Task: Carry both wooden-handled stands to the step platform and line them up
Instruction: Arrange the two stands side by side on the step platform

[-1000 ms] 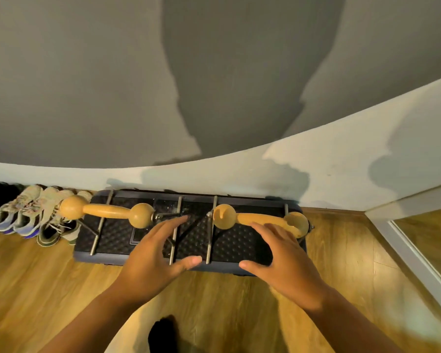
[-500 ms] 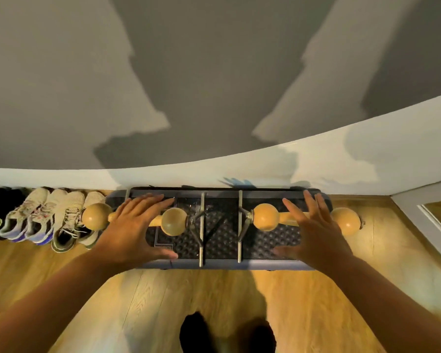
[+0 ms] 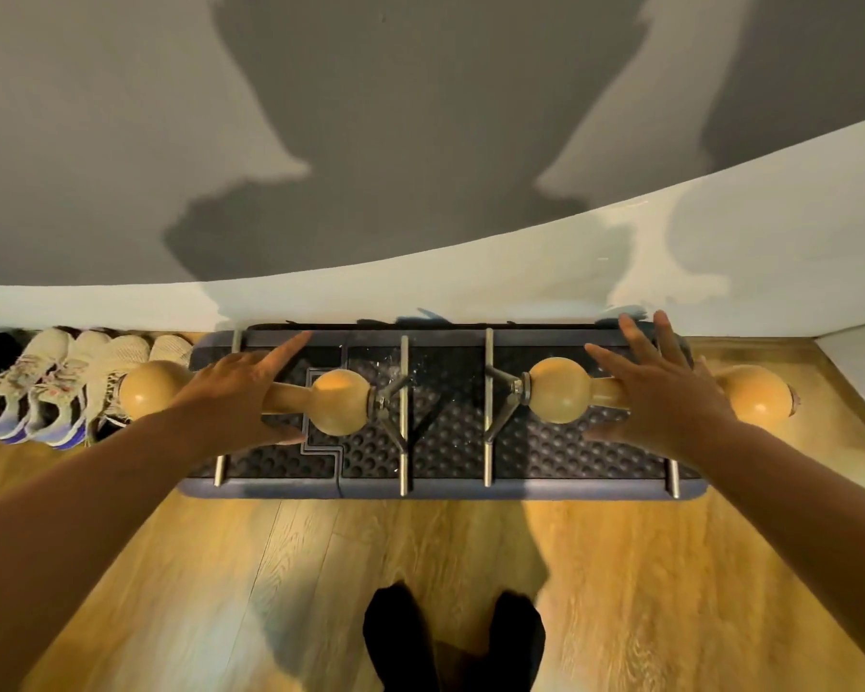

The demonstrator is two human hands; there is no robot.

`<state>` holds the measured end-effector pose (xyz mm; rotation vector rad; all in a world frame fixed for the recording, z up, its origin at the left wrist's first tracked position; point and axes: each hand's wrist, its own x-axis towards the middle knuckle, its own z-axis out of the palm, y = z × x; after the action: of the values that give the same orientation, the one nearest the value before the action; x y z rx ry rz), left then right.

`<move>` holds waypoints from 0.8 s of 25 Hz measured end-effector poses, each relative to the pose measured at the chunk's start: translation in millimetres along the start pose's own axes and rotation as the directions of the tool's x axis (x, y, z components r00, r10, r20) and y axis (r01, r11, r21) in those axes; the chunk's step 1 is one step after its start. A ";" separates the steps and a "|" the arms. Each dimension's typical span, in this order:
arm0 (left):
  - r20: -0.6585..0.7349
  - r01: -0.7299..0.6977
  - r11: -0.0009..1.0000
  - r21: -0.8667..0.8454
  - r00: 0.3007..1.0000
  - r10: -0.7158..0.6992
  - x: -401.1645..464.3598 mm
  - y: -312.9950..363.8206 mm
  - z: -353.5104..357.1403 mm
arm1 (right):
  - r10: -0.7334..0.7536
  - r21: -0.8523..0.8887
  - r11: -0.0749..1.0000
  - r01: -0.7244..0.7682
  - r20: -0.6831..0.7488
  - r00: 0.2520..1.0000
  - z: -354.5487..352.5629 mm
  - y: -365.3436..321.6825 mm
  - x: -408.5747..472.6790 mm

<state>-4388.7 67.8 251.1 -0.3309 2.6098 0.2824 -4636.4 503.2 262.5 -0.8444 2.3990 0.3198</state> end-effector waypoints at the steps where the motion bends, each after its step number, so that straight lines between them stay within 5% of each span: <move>1: 0.019 0.000 1.000 -0.004 1.000 0.000 3.8 -3.1 4.1 | -0.001 0.011 1.000 0.001 0.036 0.999 -3.5 -0.6 3.9; 8: 0.232 -0.054 0.988 0.146 0.972 0.018 21.9 -1.8 -12.3 | -0.016 0.036 0.999 0.010 0.169 0.985 -19.5 -2.7 16.2; 20: 0.163 -0.035 0.994 0.103 0.986 0.018 24.0 38.7 -33.9 | -0.090 0.069 0.994 0.082 0.133 0.987 -34.5 -37.7 9.0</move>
<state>-4435.1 91.5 273.7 -0.2263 2.4593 0.1718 -4633.2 456.0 283.8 -0.8666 2.2281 0.2576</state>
